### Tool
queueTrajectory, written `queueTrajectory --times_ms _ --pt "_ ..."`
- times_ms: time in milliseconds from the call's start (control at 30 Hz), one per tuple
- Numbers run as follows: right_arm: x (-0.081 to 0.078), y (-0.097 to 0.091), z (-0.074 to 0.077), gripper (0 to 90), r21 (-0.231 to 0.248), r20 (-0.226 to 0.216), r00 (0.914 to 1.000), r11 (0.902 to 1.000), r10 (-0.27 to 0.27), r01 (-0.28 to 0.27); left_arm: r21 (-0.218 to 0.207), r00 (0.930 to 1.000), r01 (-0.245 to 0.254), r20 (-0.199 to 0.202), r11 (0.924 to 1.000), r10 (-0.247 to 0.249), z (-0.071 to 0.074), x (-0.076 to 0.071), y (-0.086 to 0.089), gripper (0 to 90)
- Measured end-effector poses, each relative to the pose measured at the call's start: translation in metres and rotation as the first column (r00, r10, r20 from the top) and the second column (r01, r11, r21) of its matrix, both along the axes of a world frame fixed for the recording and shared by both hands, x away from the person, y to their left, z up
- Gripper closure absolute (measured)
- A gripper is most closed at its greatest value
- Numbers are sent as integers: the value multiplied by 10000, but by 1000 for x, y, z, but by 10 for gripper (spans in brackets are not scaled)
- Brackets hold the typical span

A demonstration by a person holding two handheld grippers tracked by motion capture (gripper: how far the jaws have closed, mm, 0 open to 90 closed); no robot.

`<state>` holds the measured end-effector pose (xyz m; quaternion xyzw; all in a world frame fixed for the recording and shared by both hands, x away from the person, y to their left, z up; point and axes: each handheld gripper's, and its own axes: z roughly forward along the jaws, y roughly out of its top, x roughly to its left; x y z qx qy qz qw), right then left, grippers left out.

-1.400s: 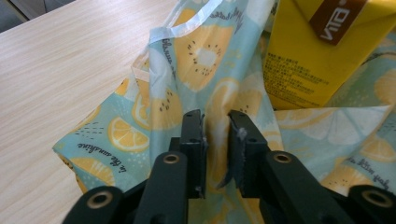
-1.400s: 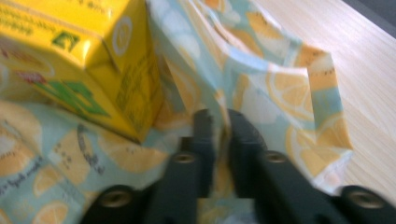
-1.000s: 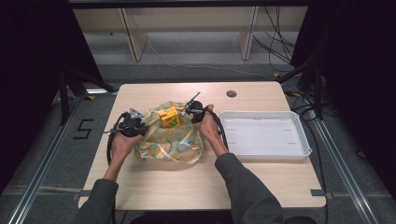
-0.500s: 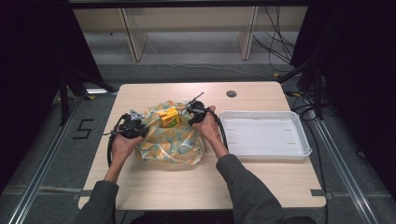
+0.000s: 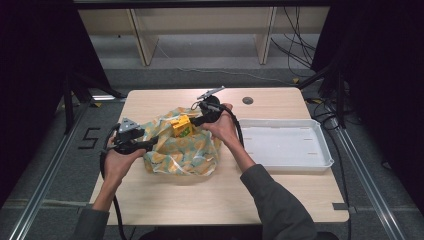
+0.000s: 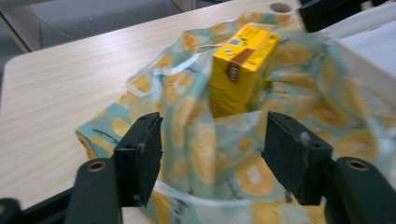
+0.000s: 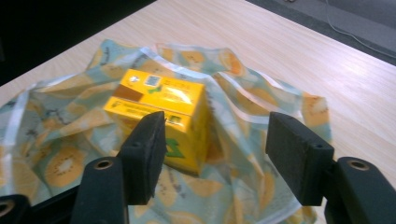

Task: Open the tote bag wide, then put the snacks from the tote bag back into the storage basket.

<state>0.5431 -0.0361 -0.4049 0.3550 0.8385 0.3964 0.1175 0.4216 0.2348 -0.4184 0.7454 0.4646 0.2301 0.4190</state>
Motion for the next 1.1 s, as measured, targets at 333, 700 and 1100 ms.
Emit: queueTrajectory --times_ms 333,700,1100 --pt "-7 17 -4 276 46 -266 9993 9996 266 -265 -376 9999 -7 168 9993 13 -10 -58 -5 268" --pt "-10 40 -15 168 -353 -202 9995 9991 226 -233 174 9989 331 340 9993 -336 -44 -117 -25 234" --pt "-4 60 -28 168 -666 -378 9992 9977 -143 117 532 9978 636 -219 9966 -625 -66 -138 -28 229"
